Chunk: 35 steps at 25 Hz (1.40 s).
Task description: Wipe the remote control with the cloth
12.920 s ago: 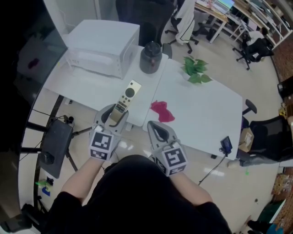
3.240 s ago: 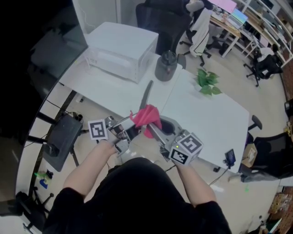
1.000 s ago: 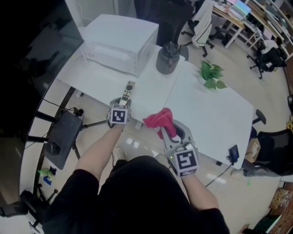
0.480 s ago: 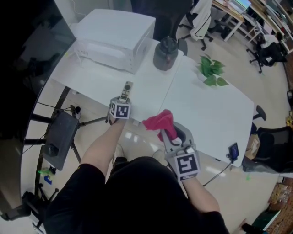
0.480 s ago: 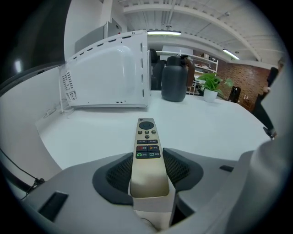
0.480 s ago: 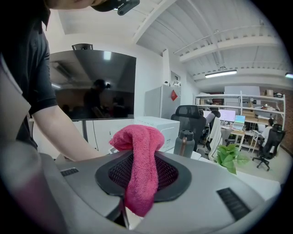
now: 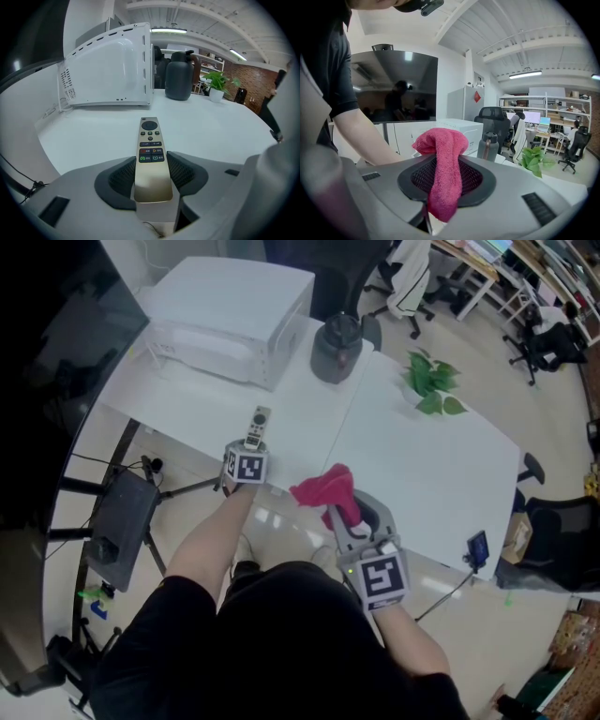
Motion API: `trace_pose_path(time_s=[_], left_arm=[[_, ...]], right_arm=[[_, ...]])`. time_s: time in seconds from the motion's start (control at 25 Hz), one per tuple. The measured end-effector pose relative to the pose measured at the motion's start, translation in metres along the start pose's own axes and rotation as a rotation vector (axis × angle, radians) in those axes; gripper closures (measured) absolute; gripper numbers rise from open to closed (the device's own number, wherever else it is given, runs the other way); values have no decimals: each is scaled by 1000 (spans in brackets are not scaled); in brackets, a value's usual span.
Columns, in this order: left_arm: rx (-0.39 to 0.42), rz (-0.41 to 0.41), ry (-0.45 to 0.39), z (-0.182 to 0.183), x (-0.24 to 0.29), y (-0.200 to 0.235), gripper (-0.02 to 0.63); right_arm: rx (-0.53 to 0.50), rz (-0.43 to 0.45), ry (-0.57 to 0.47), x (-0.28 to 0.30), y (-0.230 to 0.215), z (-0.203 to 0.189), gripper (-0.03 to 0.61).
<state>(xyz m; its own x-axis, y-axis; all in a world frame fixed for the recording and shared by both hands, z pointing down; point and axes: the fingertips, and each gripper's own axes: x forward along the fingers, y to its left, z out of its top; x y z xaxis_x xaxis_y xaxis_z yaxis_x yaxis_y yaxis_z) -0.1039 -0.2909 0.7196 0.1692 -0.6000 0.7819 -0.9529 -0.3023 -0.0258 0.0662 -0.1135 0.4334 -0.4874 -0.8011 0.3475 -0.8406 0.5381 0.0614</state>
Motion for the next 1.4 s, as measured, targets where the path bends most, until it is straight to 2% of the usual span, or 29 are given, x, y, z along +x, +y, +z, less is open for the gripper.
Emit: trace_pose_path(time_s=[0.12,0.32,0.52,0.96,1.4], left_arm=[[14,-5,-9,1,-2,-2,400],[14,-18,-34,1,-7,-4,359],[2,-22,-71,-1,-24,-1,359],[-16,-78,-293,14,-113,-5,359],[-31,-157,-460,38,-202,-25,359]], right_arm=[[-4,-1,-5,-1,1,1,474],[-5,-1,-8,-2,2,1,474],[-8,-1,-12,-3,6,3,474],[-3,-11,-32,2,4,2,474],[11,-26,-33,9,3,-6,474]])
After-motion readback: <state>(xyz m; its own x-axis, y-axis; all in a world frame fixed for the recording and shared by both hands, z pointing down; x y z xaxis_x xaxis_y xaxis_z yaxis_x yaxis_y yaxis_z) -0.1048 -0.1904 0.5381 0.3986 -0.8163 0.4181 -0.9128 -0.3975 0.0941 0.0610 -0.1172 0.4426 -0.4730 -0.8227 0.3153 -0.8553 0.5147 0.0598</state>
